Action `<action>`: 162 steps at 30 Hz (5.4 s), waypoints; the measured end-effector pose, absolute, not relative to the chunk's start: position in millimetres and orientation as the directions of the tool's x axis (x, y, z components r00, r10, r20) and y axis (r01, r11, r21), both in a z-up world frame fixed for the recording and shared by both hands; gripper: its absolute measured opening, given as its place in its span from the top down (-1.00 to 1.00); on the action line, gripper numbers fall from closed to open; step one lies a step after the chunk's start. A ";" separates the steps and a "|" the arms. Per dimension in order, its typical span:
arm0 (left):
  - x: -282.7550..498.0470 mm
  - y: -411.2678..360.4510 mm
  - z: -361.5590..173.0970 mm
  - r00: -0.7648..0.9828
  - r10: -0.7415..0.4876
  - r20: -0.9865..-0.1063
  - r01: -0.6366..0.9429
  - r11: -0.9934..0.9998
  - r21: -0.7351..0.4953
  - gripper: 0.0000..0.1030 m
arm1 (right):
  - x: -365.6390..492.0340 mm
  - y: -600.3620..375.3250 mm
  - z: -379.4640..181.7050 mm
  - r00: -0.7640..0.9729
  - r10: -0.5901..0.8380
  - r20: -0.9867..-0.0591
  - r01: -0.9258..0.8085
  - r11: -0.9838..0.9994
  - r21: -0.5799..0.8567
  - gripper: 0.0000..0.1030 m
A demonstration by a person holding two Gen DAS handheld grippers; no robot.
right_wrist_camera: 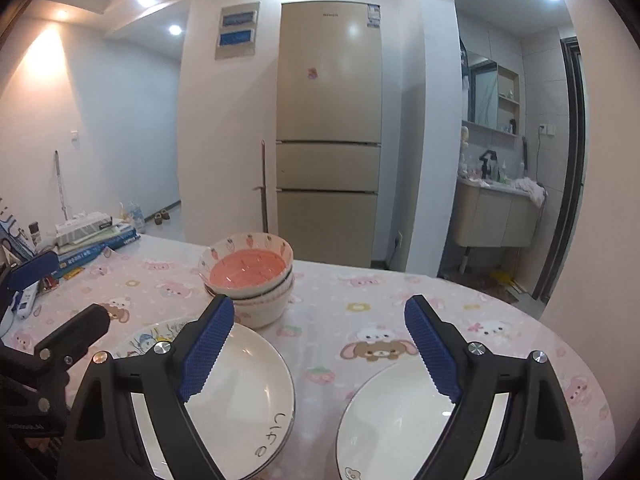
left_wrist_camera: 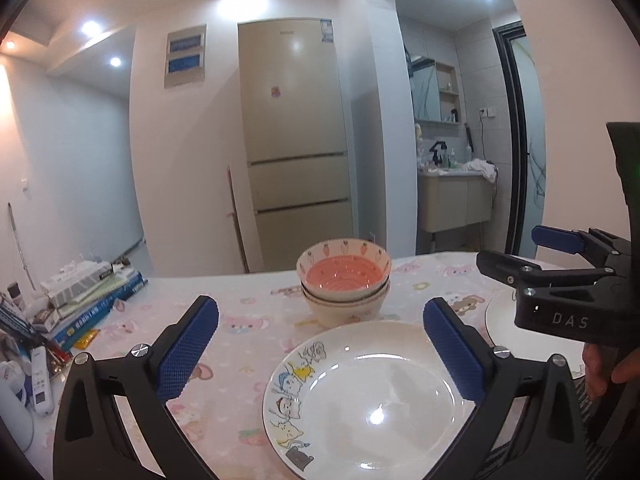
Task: Organize plates and bowls
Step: 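Raise both tools away from the plates, then move both tools down toward the lone white 'life' plate, then close both tools on the rim of the white 'life' plate, then lift the 'life' plate with both tools and carry it over the plate stack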
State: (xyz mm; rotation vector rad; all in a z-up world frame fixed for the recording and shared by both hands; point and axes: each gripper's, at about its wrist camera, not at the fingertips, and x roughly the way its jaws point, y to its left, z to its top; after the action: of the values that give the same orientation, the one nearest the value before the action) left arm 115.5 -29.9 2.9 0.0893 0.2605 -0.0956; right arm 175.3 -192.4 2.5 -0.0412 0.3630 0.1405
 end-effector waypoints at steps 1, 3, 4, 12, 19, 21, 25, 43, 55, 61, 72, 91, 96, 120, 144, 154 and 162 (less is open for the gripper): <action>112.5 -31.4 3.2 0.966 -0.078 -0.248 0.101 0.992 0.080 -0.99 | 174.1 -192.7 4.0 0.927 0.135 -0.351 -0.147 0.989 -0.008 -0.73; 110.2 -32.6 3.8 0.970 -0.068 -0.234 0.091 0.992 0.085 -0.99 | 171.3 -194.3 7.9 0.930 0.137 -0.342 -0.144 0.990 0.007 -0.74; 110.4 -32.7 3.5 0.970 -0.063 -0.234 0.085 0.993 0.086 -0.99 | 169.3 -195.5 9.8 0.931 0.139 -0.336 -0.144 0.990 0.011 -0.74; 90.9 -34.4 19.8 0.982 -0.107 -0.154 0.114 0.993 0.036 -0.99 | 139.4 -208.2 39.7 0.970 0.099 -0.220 -0.103 0.995 -0.007 -0.84; 62.4 -55.6 46.4 0.988 -0.132 -0.079 0.137 0.988 0.066 -0.99 | 110.2 -243.1 65.6 0.980 0.102 -0.169 -0.093 0.994 0.065 -1.00; 56.7 -65.3 52.3 0.986 -0.148 -0.072 0.153 0.985 0.074 -0.99 | 100.8 -253.3 72.7 0.986 0.087 -0.145 -0.077 0.994 0.076 -1.00; 48.5 -80.1 64.7 0.973 -0.228 -0.028 0.229 0.972 0.060 -0.99 | 83.7 -271.3 84.0 0.993 0.034 -0.116 -0.028 0.998 0.054 -1.00; 89.6 -159.5 70.4 0.939 -0.328 -0.105 0.333 0.942 0.038 -0.99 | 92.2 -360.6 67.6 0.953 -0.105 -0.284 0.125 0.991 0.054 -1.00; 137.5 -198.4 6.5 0.804 -0.294 -0.518 0.355 0.935 0.021 -0.99 | 134.8 -405.6 -5.9 0.816 0.034 -0.577 0.091 0.978 0.186 -1.00; 161.9 -206.5 -7.8 0.710 -0.294 -0.640 0.353 0.935 -0.038 -0.99 | 157.4 -436.5 -47.5 0.713 0.227 -0.663 0.099 0.904 0.416 -0.81; 214.0 -199.1 -40.5 0.569 -0.285 -0.771 0.304 0.945 -0.124 -0.34 | 174.6 -446.0 -97.9 0.603 0.338 -0.723 0.133 0.851 0.508 -0.34; 236.4 -188.2 -72.4 0.434 -0.364 -0.824 0.248 0.928 -0.279 0.82 | 180.1 -448.1 -120.1 0.562 0.398 -0.725 0.142 0.817 0.559 0.73; 236.5 -184.6 -73.3 0.438 -0.383 -0.813 0.248 0.921 -0.300 0.84 | 179.5 -445.9 -118.1 0.562 0.378 -0.735 0.143 0.831 0.537 0.73; 224.5 -147.6 -29.2 0.453 -0.426 -0.783 0.202 0.905 -0.375 0.85 | 177.3 -415.5 -63.1 0.606 0.325 -0.726 0.089 0.880 0.467 0.72; 186.1 5.6 10.9 0.584 -0.316 -0.748 0.038 0.931 -0.364 0.85 | 205.5 -252.1 -18.1 0.584 0.413 -0.699 -0.107 0.892 0.438 0.66; 178.4 64.5 -0.8 0.600 -0.260 -0.756 -0.043 0.934 -0.355 0.85 | 219.5 -190.1 -32.8 0.512 0.452 -0.731 -0.168 0.887 0.431 0.66; 177.9 85.9 -17.5 0.588 -0.259 -0.766 -0.074 0.926 -0.369 0.85 | 227.9 -165.7 -50.0 0.471 0.457 -0.755 -0.178 0.887 0.426 0.63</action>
State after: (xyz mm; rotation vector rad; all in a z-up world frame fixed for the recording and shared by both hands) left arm 177.9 85.9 -17.5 -0.3857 0.9418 -0.1105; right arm 227.9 -165.7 -50.0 0.3067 1.0107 0.3963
